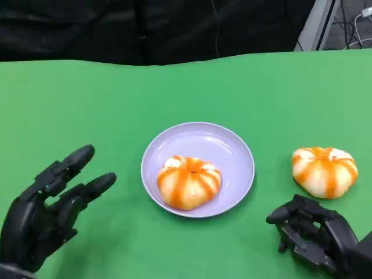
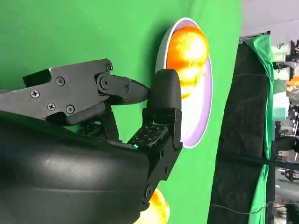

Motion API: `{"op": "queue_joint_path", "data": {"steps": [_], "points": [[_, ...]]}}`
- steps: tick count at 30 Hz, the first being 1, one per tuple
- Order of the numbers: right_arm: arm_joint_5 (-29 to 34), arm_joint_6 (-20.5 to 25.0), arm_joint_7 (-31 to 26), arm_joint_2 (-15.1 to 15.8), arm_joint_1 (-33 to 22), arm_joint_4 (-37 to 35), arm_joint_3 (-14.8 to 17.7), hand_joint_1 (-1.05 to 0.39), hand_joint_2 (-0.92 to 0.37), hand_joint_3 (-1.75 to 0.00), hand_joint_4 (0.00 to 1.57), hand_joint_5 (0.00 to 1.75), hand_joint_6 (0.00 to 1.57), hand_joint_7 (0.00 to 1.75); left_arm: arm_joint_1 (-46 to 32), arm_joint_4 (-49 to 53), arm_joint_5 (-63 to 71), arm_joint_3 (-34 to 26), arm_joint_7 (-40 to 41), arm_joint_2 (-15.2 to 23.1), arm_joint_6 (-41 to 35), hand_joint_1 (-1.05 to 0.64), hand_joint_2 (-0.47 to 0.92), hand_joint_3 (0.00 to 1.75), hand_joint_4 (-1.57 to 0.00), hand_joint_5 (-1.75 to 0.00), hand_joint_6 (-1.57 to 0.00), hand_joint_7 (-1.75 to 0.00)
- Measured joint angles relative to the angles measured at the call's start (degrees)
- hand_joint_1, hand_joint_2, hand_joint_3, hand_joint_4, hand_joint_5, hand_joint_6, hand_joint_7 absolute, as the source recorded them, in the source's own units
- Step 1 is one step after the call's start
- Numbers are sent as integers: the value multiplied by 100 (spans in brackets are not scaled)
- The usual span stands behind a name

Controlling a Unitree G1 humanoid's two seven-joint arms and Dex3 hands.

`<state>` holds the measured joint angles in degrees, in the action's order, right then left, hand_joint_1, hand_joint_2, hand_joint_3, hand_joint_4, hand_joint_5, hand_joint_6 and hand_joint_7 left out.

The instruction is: Grasp the bread from the table and place it into the plate.

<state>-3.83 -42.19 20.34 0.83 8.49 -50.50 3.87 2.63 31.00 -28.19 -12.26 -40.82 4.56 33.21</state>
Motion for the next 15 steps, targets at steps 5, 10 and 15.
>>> {"op": "queue_joint_path", "data": {"steps": [5,10,15], "points": [[-53,31,50,12,-2,4,7,-27,-92,-44,65,175,74,111,-11,261,-60,-242,-153,-1,27,-57,92,47,-73,-4,-57,-3],[-59,32,64,22,-2,2,7,-29,-92,-44,65,175,74,111,-5,387,-172,-425,-237,-3,-7,-45,92,40,-76,-3,-60,-2],[-54,31,46,32,-2,1,4,-29,-92,-44,66,175,74,112,-6,380,-377,-571,-263,-8,-303,-39,92,36,-77,-3,-61,-2]]}}
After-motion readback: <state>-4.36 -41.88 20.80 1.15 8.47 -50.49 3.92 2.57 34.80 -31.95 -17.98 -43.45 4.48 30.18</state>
